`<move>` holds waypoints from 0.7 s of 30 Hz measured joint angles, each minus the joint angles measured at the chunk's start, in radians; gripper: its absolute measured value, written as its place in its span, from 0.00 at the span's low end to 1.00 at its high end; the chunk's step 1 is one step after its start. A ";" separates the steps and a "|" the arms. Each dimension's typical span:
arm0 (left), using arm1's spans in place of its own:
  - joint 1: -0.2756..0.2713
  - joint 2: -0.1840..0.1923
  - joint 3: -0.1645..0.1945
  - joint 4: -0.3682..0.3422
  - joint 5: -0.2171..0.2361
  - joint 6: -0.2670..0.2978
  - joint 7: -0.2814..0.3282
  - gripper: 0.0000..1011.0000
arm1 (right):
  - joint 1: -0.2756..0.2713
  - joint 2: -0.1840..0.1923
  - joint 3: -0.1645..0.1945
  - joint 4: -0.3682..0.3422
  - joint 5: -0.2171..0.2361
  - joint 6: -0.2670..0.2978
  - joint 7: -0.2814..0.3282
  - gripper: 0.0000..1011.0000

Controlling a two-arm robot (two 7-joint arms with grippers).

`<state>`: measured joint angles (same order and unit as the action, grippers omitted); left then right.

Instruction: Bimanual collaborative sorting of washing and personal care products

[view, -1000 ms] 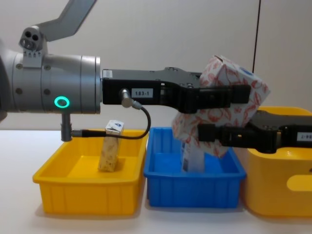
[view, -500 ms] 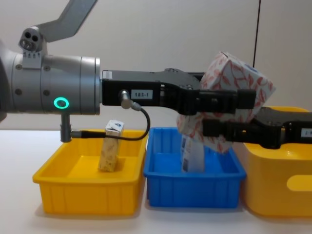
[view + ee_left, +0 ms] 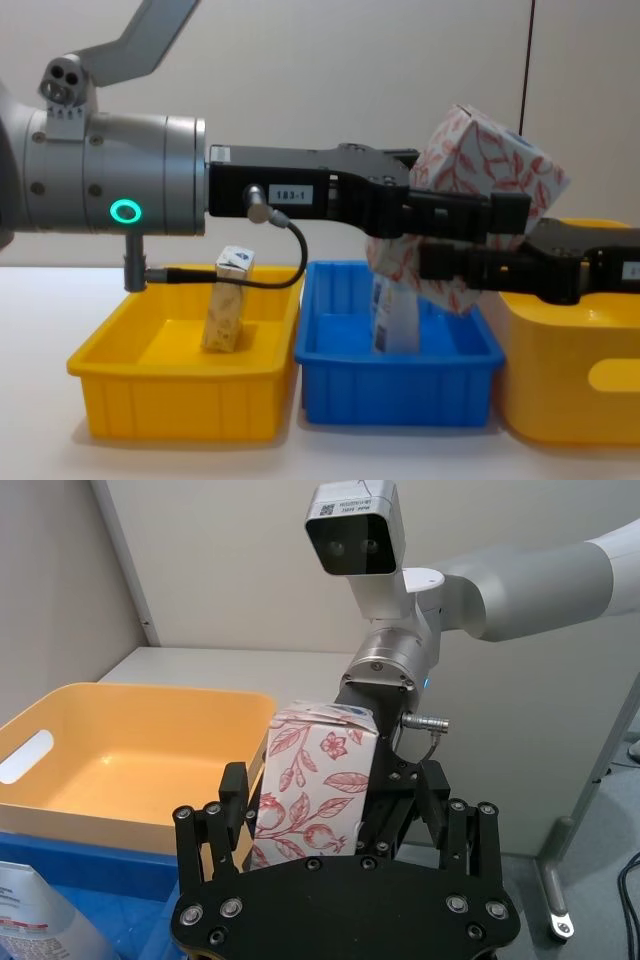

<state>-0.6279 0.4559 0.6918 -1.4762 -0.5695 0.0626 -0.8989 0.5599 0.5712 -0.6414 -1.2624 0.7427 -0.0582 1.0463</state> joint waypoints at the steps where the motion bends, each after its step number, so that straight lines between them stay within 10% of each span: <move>1: 0.000 0.000 0.000 0.000 0.000 0.000 0.000 0.99 | 0.000 0.002 -0.001 -0.002 0.002 0.002 0.001 0.40; 21: 0.000 0.000 0.000 0.000 0.000 0.000 0.001 0.99 | -0.005 0.050 -0.010 -0.033 0.023 0.015 0.025 0.40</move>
<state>-0.6279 0.4559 0.6916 -1.4762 -0.5699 0.0622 -0.8982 0.5549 0.6210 -0.6515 -1.2955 0.7660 -0.0430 1.0717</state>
